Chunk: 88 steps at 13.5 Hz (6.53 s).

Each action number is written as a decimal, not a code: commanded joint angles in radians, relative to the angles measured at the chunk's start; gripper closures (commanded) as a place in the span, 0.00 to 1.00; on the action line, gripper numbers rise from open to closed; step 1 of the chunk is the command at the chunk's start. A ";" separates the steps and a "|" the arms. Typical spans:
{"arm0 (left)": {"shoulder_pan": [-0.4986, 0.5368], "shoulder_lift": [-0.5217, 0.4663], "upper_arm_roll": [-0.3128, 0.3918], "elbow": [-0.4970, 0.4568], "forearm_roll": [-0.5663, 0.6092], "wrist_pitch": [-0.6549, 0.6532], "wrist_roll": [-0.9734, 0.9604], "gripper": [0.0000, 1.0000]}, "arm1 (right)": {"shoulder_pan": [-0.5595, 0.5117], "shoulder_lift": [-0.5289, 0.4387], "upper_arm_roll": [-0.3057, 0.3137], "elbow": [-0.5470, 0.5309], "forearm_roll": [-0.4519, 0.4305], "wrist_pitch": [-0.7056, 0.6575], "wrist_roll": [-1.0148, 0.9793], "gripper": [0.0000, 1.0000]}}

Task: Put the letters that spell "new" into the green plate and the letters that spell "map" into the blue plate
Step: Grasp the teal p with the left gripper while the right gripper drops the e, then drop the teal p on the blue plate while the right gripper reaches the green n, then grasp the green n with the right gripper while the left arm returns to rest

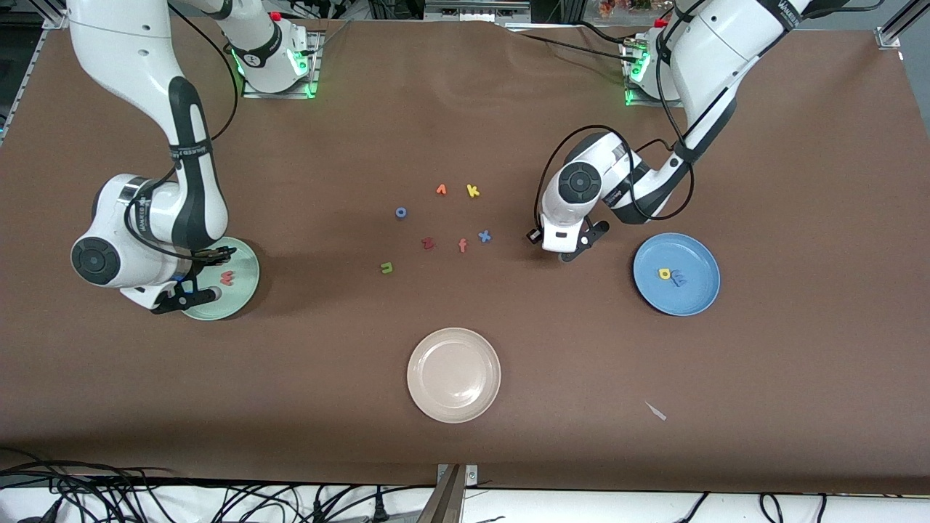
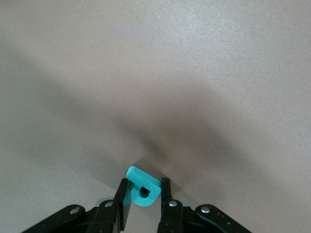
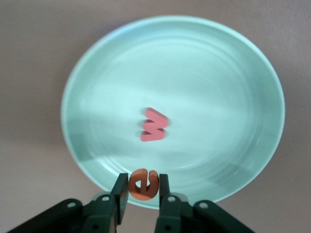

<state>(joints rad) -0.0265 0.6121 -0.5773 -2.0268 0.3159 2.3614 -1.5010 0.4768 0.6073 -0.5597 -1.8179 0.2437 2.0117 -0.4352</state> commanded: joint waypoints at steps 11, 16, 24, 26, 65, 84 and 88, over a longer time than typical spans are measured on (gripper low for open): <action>0.209 -0.058 -0.001 0.197 0.121 -0.459 0.564 1.00 | 0.193 -0.034 0.021 0.023 0.112 0.001 0.291 0.00; 0.355 -0.043 -0.004 0.221 0.117 -0.458 0.864 0.00 | 0.347 -0.029 0.023 0.023 0.161 0.067 0.474 0.00; 0.350 -0.080 -0.145 0.374 0.111 -0.522 0.863 0.00 | 0.425 0.012 0.115 0.017 0.172 0.312 0.598 0.00; 0.350 -0.147 -0.196 0.456 0.111 -0.627 0.892 0.00 | 0.425 0.026 0.145 0.009 0.169 0.373 0.573 0.00; -0.072 -0.663 0.545 0.332 -0.316 -0.694 1.424 0.00 | 0.439 0.117 0.172 0.040 0.184 0.429 0.380 0.50; -0.072 -0.663 0.539 0.339 -0.314 -0.723 1.432 0.00 | 0.439 0.115 0.172 0.042 0.184 0.410 0.365 0.72; -0.070 -0.663 0.539 0.339 -0.314 -0.723 1.432 0.00 | 0.439 0.109 0.170 0.049 0.184 0.407 0.363 0.77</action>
<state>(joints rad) -0.0921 -0.0367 -0.0390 -1.6881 -0.0278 1.6518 -0.0838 0.9121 0.7081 -0.3939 -1.7902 0.4056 2.4331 -0.0527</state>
